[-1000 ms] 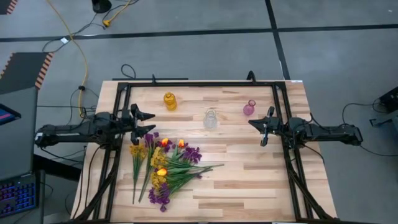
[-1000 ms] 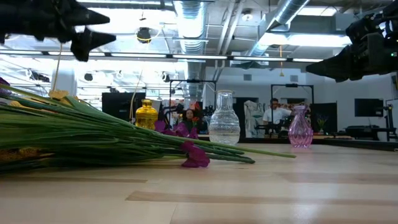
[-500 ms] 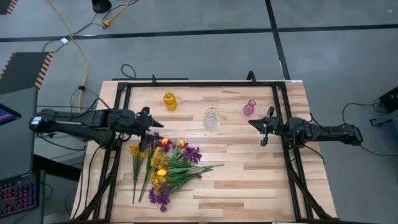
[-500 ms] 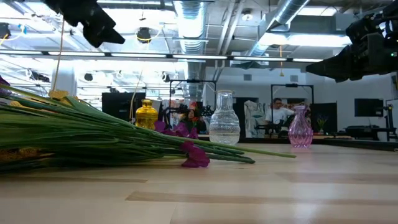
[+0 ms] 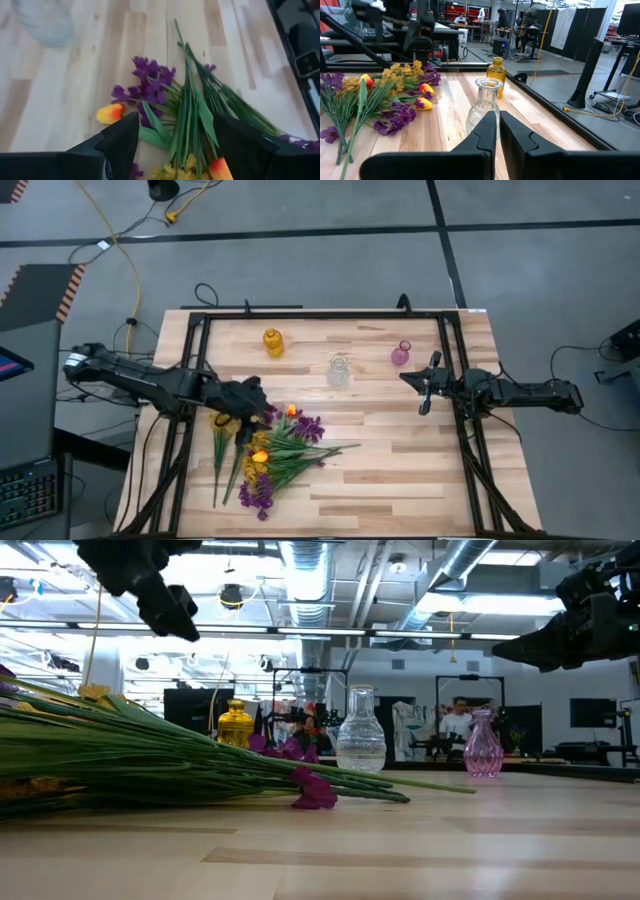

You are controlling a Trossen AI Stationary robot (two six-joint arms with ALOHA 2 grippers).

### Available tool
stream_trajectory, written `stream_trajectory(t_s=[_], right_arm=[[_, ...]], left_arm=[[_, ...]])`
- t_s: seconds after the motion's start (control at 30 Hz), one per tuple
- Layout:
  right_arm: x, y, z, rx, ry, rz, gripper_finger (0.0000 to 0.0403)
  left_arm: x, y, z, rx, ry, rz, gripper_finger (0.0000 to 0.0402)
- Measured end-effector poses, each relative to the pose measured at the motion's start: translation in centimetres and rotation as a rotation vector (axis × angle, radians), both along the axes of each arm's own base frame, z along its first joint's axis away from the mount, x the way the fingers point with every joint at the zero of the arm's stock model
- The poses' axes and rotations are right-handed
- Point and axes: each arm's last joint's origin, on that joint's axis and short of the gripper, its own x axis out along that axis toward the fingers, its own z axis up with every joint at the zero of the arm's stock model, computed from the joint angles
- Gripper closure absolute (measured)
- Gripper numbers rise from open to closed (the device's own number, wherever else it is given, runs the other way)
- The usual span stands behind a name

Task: Sort flowers into vase by color
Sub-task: Put the yellow flowers into the yellow vase

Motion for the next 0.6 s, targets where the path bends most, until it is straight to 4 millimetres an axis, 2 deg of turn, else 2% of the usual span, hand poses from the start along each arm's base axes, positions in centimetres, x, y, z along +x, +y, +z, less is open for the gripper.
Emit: stream_trajectory(t_s=[0.37,0.6], right_arm=[[0.0,0.0,0.0,0.0,0.0,0.0,0.0351],[0.0,0.0,0.0,0.0,-0.005,0.0,0.0351]], left_arm=[[3.0,-1.6,-4.6,-0.023,0.186,-0.045,0.0159],[3.8,-1.8,-6.5,-0.024,0.271,-0.03,0.0159]])
